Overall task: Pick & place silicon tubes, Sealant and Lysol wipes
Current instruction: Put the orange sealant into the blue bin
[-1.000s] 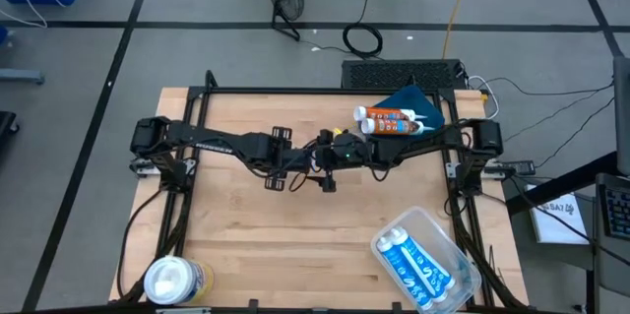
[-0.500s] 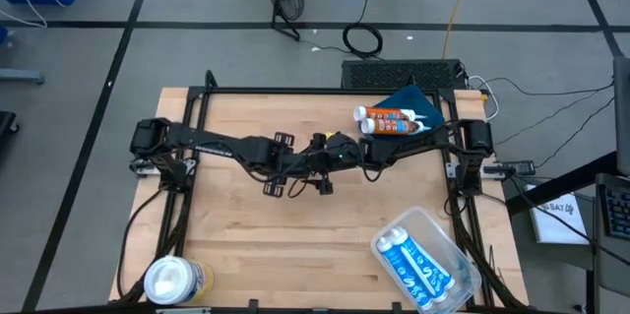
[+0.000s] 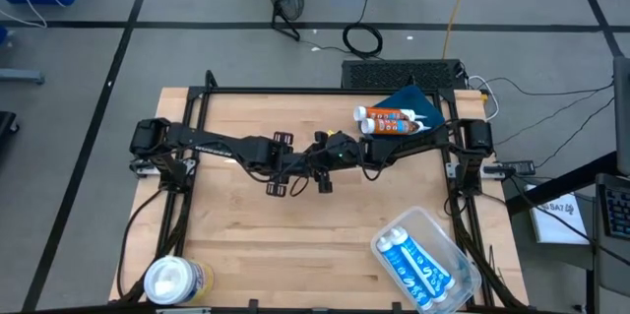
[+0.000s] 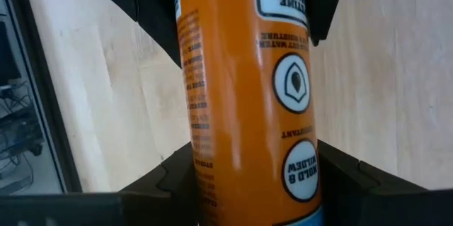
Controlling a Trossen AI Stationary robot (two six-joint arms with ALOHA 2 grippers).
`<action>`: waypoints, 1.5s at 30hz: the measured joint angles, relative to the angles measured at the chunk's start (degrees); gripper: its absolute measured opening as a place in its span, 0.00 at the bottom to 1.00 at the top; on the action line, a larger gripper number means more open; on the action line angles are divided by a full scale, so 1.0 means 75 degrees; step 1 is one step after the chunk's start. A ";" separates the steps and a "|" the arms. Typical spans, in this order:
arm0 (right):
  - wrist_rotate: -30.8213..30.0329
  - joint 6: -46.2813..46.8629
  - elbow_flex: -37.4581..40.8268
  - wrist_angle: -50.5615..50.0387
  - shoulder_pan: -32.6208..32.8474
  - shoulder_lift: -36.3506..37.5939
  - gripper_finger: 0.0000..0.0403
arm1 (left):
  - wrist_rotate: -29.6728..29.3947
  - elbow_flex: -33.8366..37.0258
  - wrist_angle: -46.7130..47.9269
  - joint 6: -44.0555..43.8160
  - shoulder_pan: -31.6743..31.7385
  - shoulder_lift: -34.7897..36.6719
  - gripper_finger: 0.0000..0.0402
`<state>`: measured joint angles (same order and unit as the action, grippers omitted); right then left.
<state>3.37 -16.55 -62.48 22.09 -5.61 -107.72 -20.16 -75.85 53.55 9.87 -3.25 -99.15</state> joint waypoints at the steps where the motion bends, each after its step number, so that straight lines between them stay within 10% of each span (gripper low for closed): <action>1: 0.0019 -0.0034 0.0000 -0.0022 0.0006 0.0002 0.52 | 0.0005 0.0000 -0.0022 -0.0009 0.0000 0.0000 0.50; 7: 0.0129 -0.0149 0.0003 -0.0361 0.0000 0.0252 0.52 | 0.0057 -0.0348 0.0312 -0.0421 -0.0004 0.0035 0.52; 14: -0.0780 -0.0587 0.0015 -0.2073 0.0032 0.1382 0.51 | 0.1207 -0.0696 0.0184 0.0314 -0.0078 0.0667 0.95; 30: -0.5904 0.1424 0.0017 -0.8700 -0.0883 0.4881 0.51 | 0.1970 -0.0557 -0.0072 0.0541 -0.0086 0.2673 0.56; 45: -0.4894 0.1763 0.1549 -1.0267 -0.2531 0.6129 0.51 | 0.1943 -0.0548 0.0025 0.0528 -0.0079 0.2615 0.54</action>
<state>-33.34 -3.33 -50.86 -54.92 -24.59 -61.76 -5.58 -79.96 53.74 13.83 -3.84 -79.54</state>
